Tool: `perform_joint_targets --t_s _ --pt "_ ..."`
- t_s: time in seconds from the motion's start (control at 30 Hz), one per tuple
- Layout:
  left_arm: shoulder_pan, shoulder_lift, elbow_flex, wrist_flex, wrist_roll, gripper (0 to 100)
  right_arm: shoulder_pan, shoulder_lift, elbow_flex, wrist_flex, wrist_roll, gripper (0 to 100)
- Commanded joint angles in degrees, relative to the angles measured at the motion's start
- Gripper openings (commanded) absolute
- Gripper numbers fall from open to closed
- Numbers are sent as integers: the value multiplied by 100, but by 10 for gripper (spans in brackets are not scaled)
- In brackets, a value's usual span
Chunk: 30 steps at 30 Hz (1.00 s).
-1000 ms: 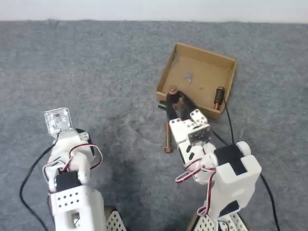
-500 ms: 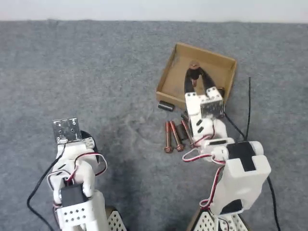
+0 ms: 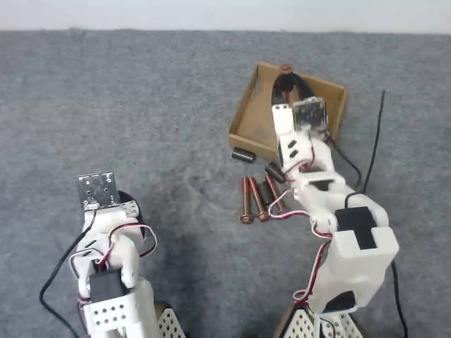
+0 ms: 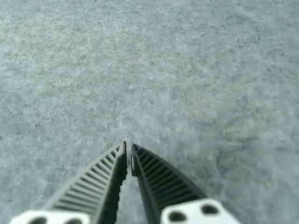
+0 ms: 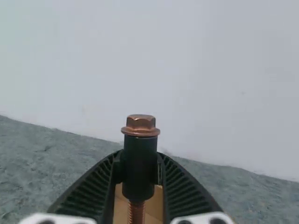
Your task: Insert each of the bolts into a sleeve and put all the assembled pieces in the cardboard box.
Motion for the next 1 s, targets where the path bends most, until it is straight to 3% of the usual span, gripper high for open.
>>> perform_joint_targets --t_s 0.0,0.43,0.87,0.97 --pt "18 18 -75 -44 -44 11 154 -330 -853 1068 0 6" --pt "18 18 -75 -53 -44 11 347 -268 -2549 5411 -35 6" --pt "18 18 -66 -44 -53 11 875 1095 -4905 8295 -44 6" --pt "18 18 -66 -44 -53 12 971 1323 -5451 9086 -475 6"
